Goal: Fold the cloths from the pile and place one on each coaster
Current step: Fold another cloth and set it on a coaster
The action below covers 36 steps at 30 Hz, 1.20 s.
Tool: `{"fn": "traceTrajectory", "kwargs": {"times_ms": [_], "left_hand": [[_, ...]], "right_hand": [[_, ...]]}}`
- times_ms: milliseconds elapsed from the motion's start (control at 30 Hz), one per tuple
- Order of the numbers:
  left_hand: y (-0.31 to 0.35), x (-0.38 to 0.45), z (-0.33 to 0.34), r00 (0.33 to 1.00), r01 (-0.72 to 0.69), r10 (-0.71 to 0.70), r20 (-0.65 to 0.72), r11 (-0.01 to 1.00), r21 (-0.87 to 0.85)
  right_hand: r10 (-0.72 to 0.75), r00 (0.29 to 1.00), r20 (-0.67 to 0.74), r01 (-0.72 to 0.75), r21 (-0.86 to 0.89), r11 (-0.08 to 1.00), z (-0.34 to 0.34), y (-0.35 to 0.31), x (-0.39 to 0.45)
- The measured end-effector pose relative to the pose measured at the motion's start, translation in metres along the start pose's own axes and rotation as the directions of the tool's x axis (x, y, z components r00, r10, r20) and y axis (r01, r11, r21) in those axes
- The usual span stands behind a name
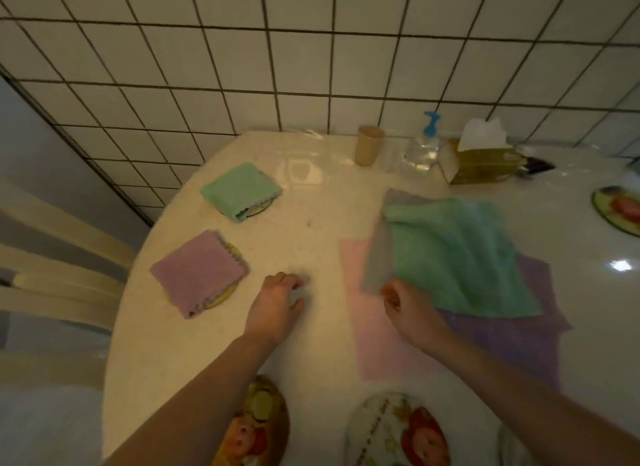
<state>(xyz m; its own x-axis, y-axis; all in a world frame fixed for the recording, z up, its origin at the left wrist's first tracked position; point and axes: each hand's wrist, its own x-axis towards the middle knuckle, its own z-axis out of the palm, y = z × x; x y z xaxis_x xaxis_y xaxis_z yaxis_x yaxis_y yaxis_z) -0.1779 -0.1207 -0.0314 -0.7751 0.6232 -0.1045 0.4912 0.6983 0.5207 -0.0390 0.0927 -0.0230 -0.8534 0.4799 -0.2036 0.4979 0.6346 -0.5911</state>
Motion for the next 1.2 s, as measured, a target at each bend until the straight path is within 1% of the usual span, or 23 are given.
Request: {"fn": "traceTrajectory", "kwargs": {"times_ms": [67, 167, 233, 267, 333, 433, 500, 533, 567, 633, 700, 767, 800, 867, 900, 933, 1000, 1067, 1100, 1133, 1167, 1200], "left_hand": [[0.041, -0.001, 0.026, 0.999, -0.037, 0.037, 0.032, 0.999, 0.016], [0.096, 0.004, 0.066, 0.971, -0.226, 0.217, 0.100, 0.971, 0.081], [0.127, 0.009, 0.091, 0.949, -0.301, 0.285, 0.136, 0.947, 0.111], [0.139, 0.011, 0.098, 0.943, -0.312, 0.293, 0.157, 0.943, 0.118], [0.161, 0.015, 0.112, 0.940, -0.326, 0.307, 0.149, 0.938, 0.119], [0.179, 0.024, 0.126, 0.929, -0.362, 0.340, 0.144, 0.915, 0.178], [0.188, 0.032, 0.133, 0.931, -0.349, 0.313, 0.187, 0.914, 0.208], [0.192, 0.035, 0.136, 0.935, -0.321, 0.271, 0.229, 0.922, 0.217], [0.194, 0.038, 0.138, 0.939, -0.297, 0.241, 0.244, 0.927, 0.229], [0.198, 0.041, 0.141, 0.946, -0.289, 0.228, 0.229, 0.913, 0.287], [0.201, 0.045, 0.141, 0.946, -0.294, 0.221, 0.236, 0.891, 0.345], [0.204, 0.052, 0.140, 0.951, -0.267, 0.181, 0.249, 0.888, 0.374], [0.204, 0.055, 0.139, 0.959, -0.234, 0.152, 0.239, 0.902, 0.364], [0.205, 0.063, 0.138, 0.981, -0.149, 0.105, 0.164, 0.947, 0.284], [0.203, 0.068, 0.136, 0.990, -0.108, 0.084, 0.115, 0.968, 0.228], [0.200, 0.072, 0.132, 0.996, -0.072, 0.060, 0.070, 0.981, 0.181], [0.192, 0.080, 0.121, 1.000, -0.021, 0.019, 0.011, 0.991, 0.130], [0.186, 0.087, 0.106, 1.000, -0.002, 0.003, -0.026, 0.999, 0.036], [0.187, 0.090, 0.100, 0.998, 0.011, -0.015, -0.068, 0.998, -0.060], [0.190, 0.094, 0.092, 0.993, 0.045, -0.065, -0.099, 0.980, -0.194], [0.195, 0.099, 0.081, 0.985, 0.097, -0.140, -0.100, 0.933, -0.347], [0.199, 0.102, 0.070, 0.978, 0.146, -0.201, -0.064, 0.864, -0.481]], "right_hand": [[-0.034, 0.999, 0.008, 0.035, -0.040, 0.999, -0.027, 0.041, -0.011], [-0.074, 0.997, -0.027, 0.069, -0.135, 0.988, -0.065, 0.096, -0.023], [-0.086, 0.996, -0.017, 0.079, -0.249, 0.965, -0.088, 0.126, -0.028], [-0.080, 0.997, -0.004, 0.074, -0.316, 0.946, -0.096, 0.136, -0.029], [-0.081, 0.997, 0.003, 0.074, -0.429, 0.900, -0.109, 0.154, -0.029], [-0.099, 0.994, 0.048, 0.110, -0.522, 0.846, -0.116, 0.176, -0.027], [-0.119, 0.987, 0.111, 0.161, -0.576, 0.801, -0.117, 0.188, -0.021], [-0.136, 0.984, 0.118, 0.180, -0.599, 0.781, -0.119, 0.193, -0.018], [-0.134, 0.985, 0.109, 0.173, -0.610, 0.773, -0.120, 0.196, -0.016], [-0.176, 0.980, 0.096, 0.197, -0.629, 0.752, -0.124, 0.196, -0.010], [-0.156, 0.985, 0.081, 0.174, -0.570, 0.803, -0.132, 0.189, -0.005], [-0.128, 0.992, -0.011, 0.108, -0.469, 0.877, -0.140, 0.183, 0.004], [-0.136, 0.990, -0.043, 0.107, -0.410, 0.906, -0.143, 0.183, 0.009], [-0.167, 0.985, -0.048, 0.150, -0.251, 0.956, -0.154, 0.181, 0.017], [-0.207, 0.978, -0.038, 0.195, -0.210, 0.958, -0.159, 0.180, 0.020], [-0.262, 0.965, -0.006, 0.255, -0.221, 0.941, -0.164, 0.182, 0.023], [-0.325, 0.943, 0.063, 0.329, -0.303, 0.895, -0.172, 0.187, 0.028], [-0.317, 0.944, 0.094, 0.328, -0.389, 0.861, -0.178, 0.187, 0.031], [-0.299, 0.951, 0.078, 0.304, -0.405, 0.862, -0.180, 0.189, 0.033], [-0.279, 0.960, 0.036, 0.270, -0.399, 0.876, -0.182, 0.190, 0.036], [-0.252, 0.967, -0.025, 0.226, -0.365, 0.903, -0.186, 0.186, 0.037], [-0.237, 0.967, -0.093, 0.198, -0.305, 0.931, -0.190, 0.180, 0.038]]}}
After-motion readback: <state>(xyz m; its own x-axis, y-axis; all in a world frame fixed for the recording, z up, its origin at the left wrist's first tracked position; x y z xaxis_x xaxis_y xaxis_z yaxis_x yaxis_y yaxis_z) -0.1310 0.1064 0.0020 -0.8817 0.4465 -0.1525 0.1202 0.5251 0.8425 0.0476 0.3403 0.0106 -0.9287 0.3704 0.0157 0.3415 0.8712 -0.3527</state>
